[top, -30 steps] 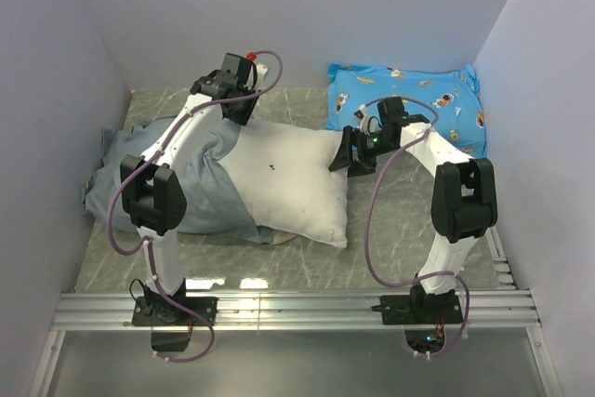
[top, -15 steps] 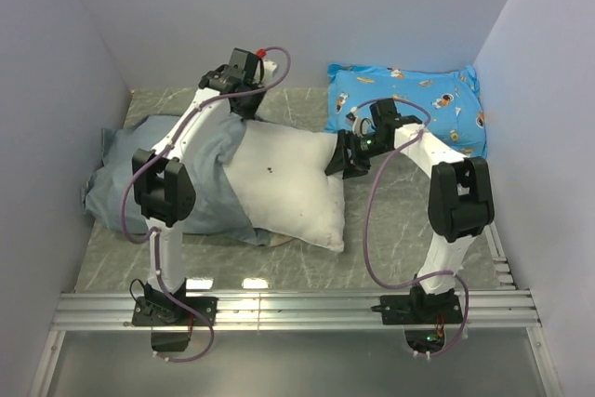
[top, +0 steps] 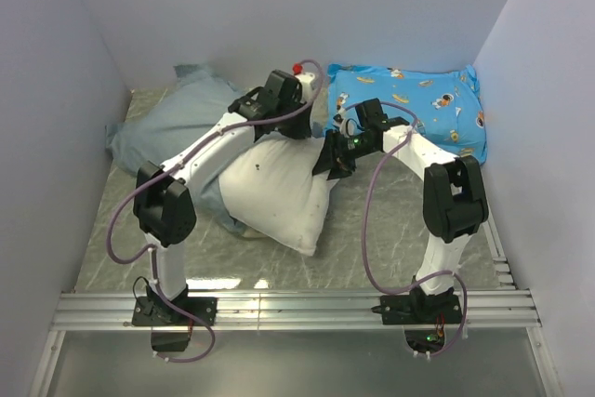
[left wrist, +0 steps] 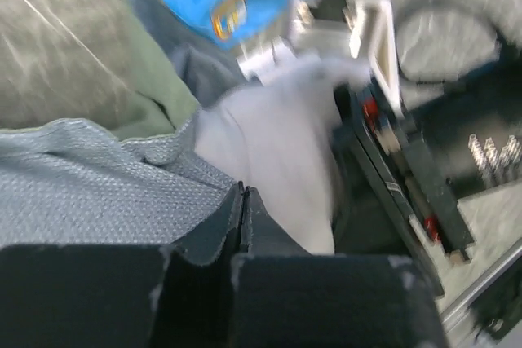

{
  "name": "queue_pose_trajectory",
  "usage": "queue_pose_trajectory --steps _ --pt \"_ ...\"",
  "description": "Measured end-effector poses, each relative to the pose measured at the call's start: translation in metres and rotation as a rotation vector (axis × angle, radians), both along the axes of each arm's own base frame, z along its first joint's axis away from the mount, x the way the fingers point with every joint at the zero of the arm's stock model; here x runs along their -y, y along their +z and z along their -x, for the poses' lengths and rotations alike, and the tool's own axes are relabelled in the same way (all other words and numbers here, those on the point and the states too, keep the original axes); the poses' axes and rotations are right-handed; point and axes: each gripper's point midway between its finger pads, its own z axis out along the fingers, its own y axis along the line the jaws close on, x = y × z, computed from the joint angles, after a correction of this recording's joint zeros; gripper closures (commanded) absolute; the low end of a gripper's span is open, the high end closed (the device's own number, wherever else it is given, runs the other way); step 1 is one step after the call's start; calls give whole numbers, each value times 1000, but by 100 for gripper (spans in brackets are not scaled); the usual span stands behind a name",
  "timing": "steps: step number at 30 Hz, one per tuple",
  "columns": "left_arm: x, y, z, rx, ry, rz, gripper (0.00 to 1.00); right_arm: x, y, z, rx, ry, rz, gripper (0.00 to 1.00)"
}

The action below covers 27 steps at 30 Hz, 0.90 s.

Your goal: Put the pillow into the pillowcase

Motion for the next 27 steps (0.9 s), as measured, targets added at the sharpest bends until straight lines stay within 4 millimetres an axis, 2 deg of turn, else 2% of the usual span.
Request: queue_pose_trajectory --steps 1,4,5,6,8,11,12,15,17,19,23,27 --pt "-2 6 -7 7 20 25 83 0 1 -1 -1 -4 -6 44" --pt "-6 32 -21 18 13 95 40 -1 2 -7 11 -21 -19 20" --pt "-10 43 -27 42 10 106 38 0 2 -10 22 -27 -22 9" --pt "-17 57 -33 80 9 107 38 0 3 -13 44 -32 -24 4" --pt "-40 78 -37 152 16 78 37 2 6 -15 75 -37 -24 1" --pt "-103 96 -24 255 67 -52 35 6 12 -4 100 -46 -18 0" --pt "-129 95 -12 264 95 -114 35 9 14 2 108 -52 -13 0" --pt "-191 90 19 292 167 -268 34 14 24 22 116 -63 -16 0" --pt "-221 79 31 281 207 -355 34 11 27 28 122 -59 -20 0" --pt "-239 63 30 248 233 -427 34 3 26 31 124 -45 -21 0" --pt "-255 23 14 160 242 -529 36 -23 10 35 85 7 -17 0" --pt "-256 -8 1 106 211 -592 52 -39 -10 38 45 30 -10 1"
